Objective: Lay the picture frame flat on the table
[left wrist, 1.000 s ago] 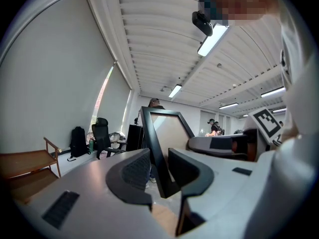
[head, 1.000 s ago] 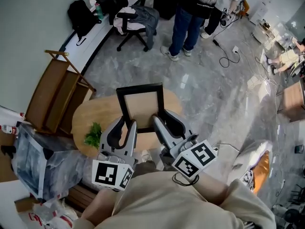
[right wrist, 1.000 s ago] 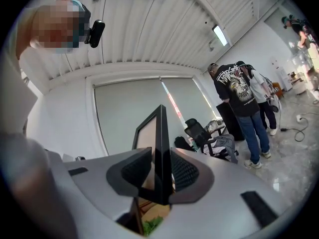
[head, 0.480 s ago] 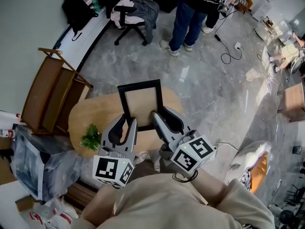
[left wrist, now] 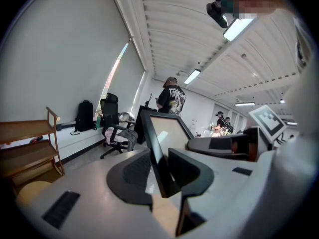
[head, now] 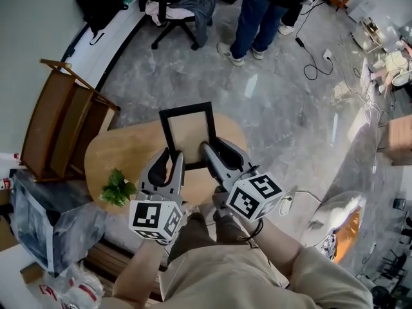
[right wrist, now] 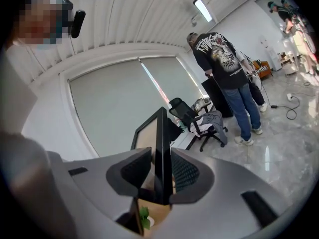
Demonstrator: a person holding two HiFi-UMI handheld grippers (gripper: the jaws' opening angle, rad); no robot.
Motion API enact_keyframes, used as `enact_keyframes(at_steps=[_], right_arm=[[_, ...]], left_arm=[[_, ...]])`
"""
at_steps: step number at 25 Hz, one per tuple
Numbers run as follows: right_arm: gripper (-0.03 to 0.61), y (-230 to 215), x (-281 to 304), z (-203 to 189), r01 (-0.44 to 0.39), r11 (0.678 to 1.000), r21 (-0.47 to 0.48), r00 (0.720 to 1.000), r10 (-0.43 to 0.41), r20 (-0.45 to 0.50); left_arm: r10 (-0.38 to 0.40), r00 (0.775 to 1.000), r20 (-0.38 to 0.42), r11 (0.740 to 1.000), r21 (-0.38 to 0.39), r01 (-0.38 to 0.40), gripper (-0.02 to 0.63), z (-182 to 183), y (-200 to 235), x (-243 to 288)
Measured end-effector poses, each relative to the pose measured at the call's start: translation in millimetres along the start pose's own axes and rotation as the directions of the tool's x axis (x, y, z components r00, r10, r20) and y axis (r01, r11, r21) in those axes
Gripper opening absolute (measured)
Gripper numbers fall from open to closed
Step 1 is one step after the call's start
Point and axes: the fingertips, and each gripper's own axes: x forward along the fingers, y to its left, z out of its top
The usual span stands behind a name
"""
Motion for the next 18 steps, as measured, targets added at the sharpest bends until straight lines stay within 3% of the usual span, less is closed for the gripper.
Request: enact_keyframes(at_steps=[8, 18], right_arm=[[0.104, -65.2, 39.3, -49.6, 0.067, 0.997, 0.024, 0.993, -0.064, -0.100], [0.110, -155.5, 94.4, -151.9, 0.124, 0.990, 0.068, 0.965, -0.104, -0.240]], left_arm=[[0.036, 0.995, -0.093, 0.998, -0.046, -0.041, 0.109, -68.5, 29.3, 53.3], [0.073, 0.972, -0.223, 0.992, -0.089, -0.095, 0.109, -185.9, 79.2, 111.3]])
